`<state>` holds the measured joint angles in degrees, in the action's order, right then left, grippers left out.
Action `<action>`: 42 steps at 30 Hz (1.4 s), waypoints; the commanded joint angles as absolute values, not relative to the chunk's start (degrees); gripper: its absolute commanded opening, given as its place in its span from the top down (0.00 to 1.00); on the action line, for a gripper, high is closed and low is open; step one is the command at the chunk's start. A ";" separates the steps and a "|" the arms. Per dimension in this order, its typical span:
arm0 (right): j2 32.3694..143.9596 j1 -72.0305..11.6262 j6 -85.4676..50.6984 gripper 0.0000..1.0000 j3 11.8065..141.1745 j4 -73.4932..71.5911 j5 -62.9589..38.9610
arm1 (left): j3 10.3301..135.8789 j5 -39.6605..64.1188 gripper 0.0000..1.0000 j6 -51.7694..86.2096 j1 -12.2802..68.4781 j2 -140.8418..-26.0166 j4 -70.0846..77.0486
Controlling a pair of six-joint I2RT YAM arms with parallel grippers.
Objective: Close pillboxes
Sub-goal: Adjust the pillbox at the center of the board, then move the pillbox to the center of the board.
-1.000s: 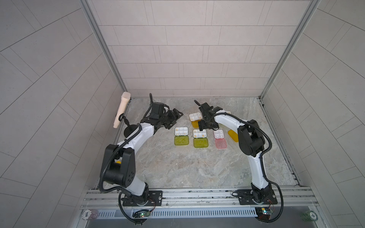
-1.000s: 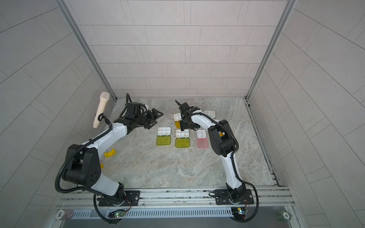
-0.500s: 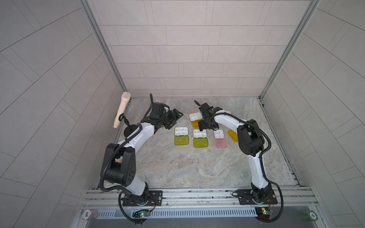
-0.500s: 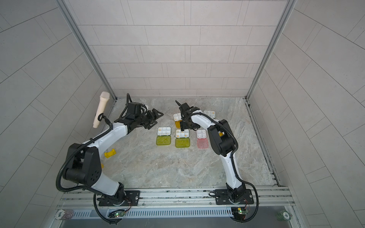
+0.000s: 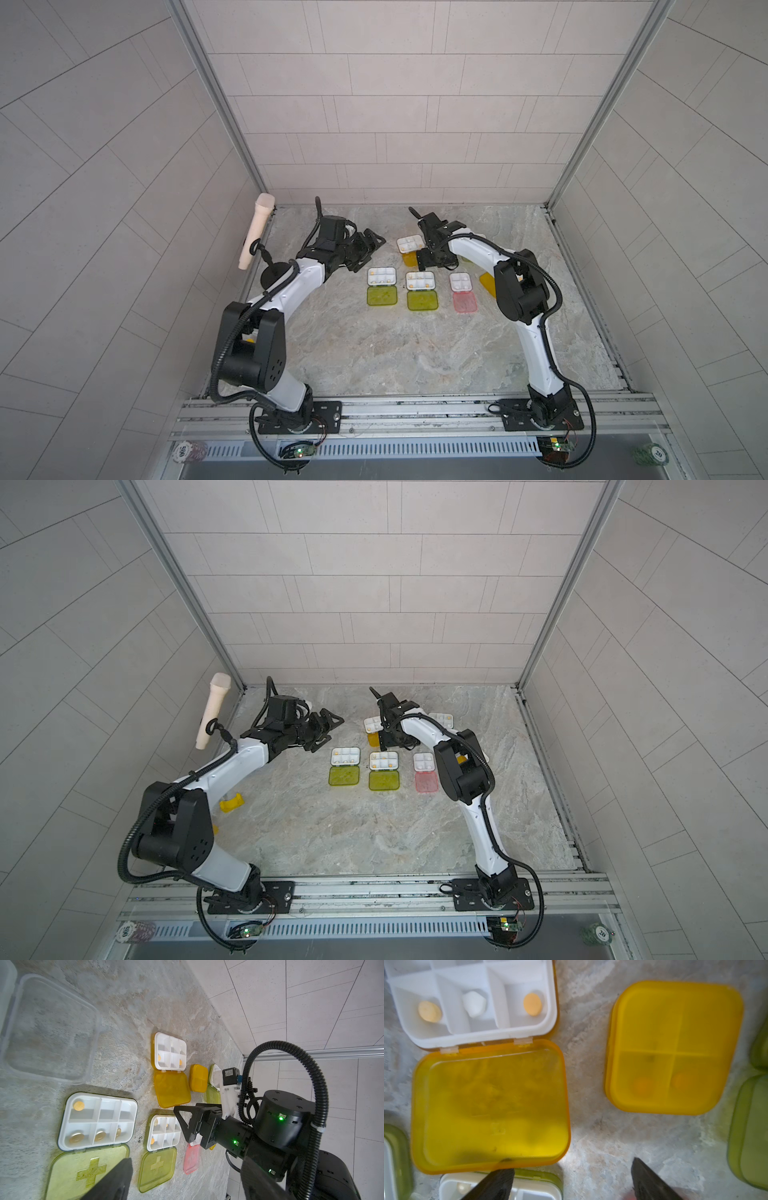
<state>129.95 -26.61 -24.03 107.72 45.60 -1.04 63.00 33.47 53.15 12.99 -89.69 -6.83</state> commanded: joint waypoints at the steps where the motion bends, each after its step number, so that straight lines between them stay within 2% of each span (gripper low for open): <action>1: 131.63 -26.62 -23.21 0.10 110.33 47.93 -0.26 | 62.99 34.07 0.14 53.70 13.07 -90.18 -5.79; 7: 134.51 -26.93 -22.41 0.10 113.81 50.41 0.79 | 62.95 34.18 0.14 53.62 13.02 -90.12 -5.73; 19: 131.62 -29.90 -22.24 0.07 107.71 48.69 1.52 | 62.94 34.16 0.14 53.65 13.07 -89.56 -5.76; 31: 123.62 -34.14 -21.73 0.07 95.53 45.20 0.89 | 63.19 33.43 0.14 52.73 13.05 -88.66 -6.35; 42: 117.15 -39.58 -21.27 0.07 82.77 40.43 -6.43 | 63.92 32.69 0.14 51.16 13.09 -88.11 -8.18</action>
